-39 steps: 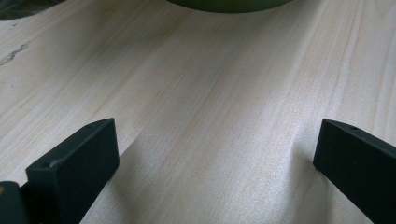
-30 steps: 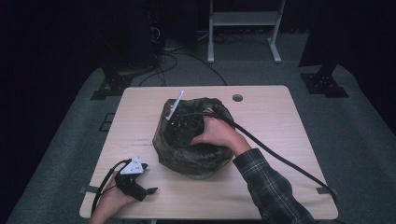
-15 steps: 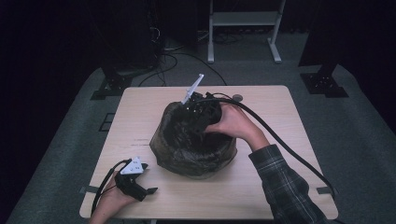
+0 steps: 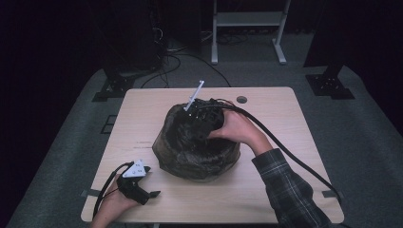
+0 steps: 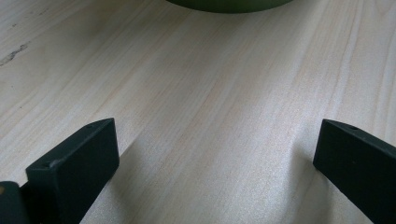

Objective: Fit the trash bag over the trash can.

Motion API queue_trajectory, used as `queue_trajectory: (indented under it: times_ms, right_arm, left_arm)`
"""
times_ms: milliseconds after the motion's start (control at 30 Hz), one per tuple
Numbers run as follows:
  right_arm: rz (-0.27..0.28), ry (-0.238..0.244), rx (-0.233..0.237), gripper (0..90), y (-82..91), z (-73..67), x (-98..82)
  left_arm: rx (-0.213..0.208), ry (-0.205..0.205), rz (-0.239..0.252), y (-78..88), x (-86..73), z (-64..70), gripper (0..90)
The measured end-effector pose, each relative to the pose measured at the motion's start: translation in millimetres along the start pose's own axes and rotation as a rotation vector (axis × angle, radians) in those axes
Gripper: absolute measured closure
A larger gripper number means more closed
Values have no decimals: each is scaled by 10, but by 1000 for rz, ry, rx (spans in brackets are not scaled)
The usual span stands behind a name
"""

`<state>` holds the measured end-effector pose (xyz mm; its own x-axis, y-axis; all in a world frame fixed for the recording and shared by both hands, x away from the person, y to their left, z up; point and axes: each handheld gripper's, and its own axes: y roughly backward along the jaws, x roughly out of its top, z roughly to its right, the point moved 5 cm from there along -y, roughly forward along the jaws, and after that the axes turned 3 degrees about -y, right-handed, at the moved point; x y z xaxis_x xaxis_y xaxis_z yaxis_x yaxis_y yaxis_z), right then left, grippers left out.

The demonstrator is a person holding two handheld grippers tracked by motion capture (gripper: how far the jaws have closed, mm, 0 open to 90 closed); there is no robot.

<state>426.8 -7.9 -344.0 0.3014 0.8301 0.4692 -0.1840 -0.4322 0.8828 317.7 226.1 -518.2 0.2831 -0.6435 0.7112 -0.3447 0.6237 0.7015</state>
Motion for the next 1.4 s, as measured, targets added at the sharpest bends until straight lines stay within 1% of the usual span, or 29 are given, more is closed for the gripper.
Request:
queue_trajectory:
  times_ms: [100, 133, 200, 267, 300, 333, 367, 400, 467, 500, 533, 600, 667, 700, 767, 833, 900, 967, 1000, 1067, 1133, 1167, 1200, 1233, 1267, 1300, 1333, 1400]
  right_arm:
    - [81, 14, 39, 0, 110, -104, 66]
    - [84, 25, 50, 0, 139, -149, 88]
    - [87, 50, 55, 0, 158, -235, 125]
    - [97, 81, 79, 0, 146, -361, 176]
    - [95, 83, 84, 0, 125, -395, 185]
    - [78, 85, 87, 0, 84, -419, 189]
    - [50, 84, 78, 0, 25, -431, 185]
    - [28, 97, 71, 0, -61, -434, 184]
    - [4, 103, 91, 0, -166, -472, 185]
    - [-6, 103, 88, 0, -219, -490, 189]
    - [-31, 104, 93, 0, -279, -505, 187]
    - [-59, 104, 103, 0, -356, -517, 180]
    - [-60, 105, 96, 0, -377, -509, 180]
    - [-51, 106, 88, 0, -365, -500, 185]
    - [-24, 104, 65, 0, -297, -481, 196]
    - [9, 98, 46, 0, -184, -453, 203]
    - [50, 84, 39, 0, -48, -427, 198]
    - [72, 71, 37, 0, 57, -401, 171]
    - [86, 67, 31, 0, 120, -371, 143]
    - [88, 55, 10, 0, 201, -331, 96]
    - [111, 47, -8, 0, 296, -296, 44]
    - [143, 44, -11, 0, 362, -275, 10]
    - [151, 32, -2, 0, 410, -260, -18]
    - [163, 26, -4, 0, 444, -247, -43]
    - [185, 21, -19, 0, 504, -231, -91]
    - [200, 19, -16, 0, 536, -220, -117]
    - [202, 12, -4, 0, 574, -211, -154]
    - [231, 10, -19, 0, 652, -206, -228]
  left_arm:
    - [-1, -1, 0, -1, 1, 0, 0]
    - [-1, 0, 0, -1, 0, 0, 0]
    - [-1, -1, 0, 0, 0, 0, 0]
    - [-1, -1, 0, 0, 0, 0, 0]
    - [-1, -1, 0, 0, 1, 0, 0]
    - [-1, 0, 0, 0, 0, 0, 0]
    - [-1, 0, 0, 0, 0, 0, 0]
    - [-1, -1, 0, -1, 0, 0, 0]
    - [-1, 0, 0, -1, 0, 1, 0]
    - [-1, 0, 0, -1, 0, 0, 0]
    - [-1, 0, 0, -1, 0, 1, 0]
    - [-1, 0, 0, -1, 1, 1, 0]
    - [-1, 0, 0, -1, 1, 1, 0]
    - [-1, 0, 0, -1, 0, 1, 0]
    - [-1, 0, 0, -1, 0, 0, 0]
    - [-2, -1, 0, -1, 1, 0, 0]
    - [-3, -2, 0, -1, 2, -2, 0]
    - [-4, -3, 1, -3, 2, -4, 0]
    - [-4, -3, 1, -3, 3, -4, 0]
    - [-5, -3, 1, -4, 3, -5, 0]
    - [-5, -4, 1, -4, 3, -5, 0]
    - [-5, -4, 1, -4, 3, -5, 0]
    - [-5, -4, 1, -4, 3, -5, 0]
    - [-5, -4, 1, -4, 3, -5, 0]
    - [-5, -4, 1, -4, 3, -5, 0]
    - [-5, -4, 1, -4, 3, -5, 0]
    - [-5, -5, 1, -3, 3, -5, 0]
    - [-5, -4, 1, -3, 3, -5, 0]
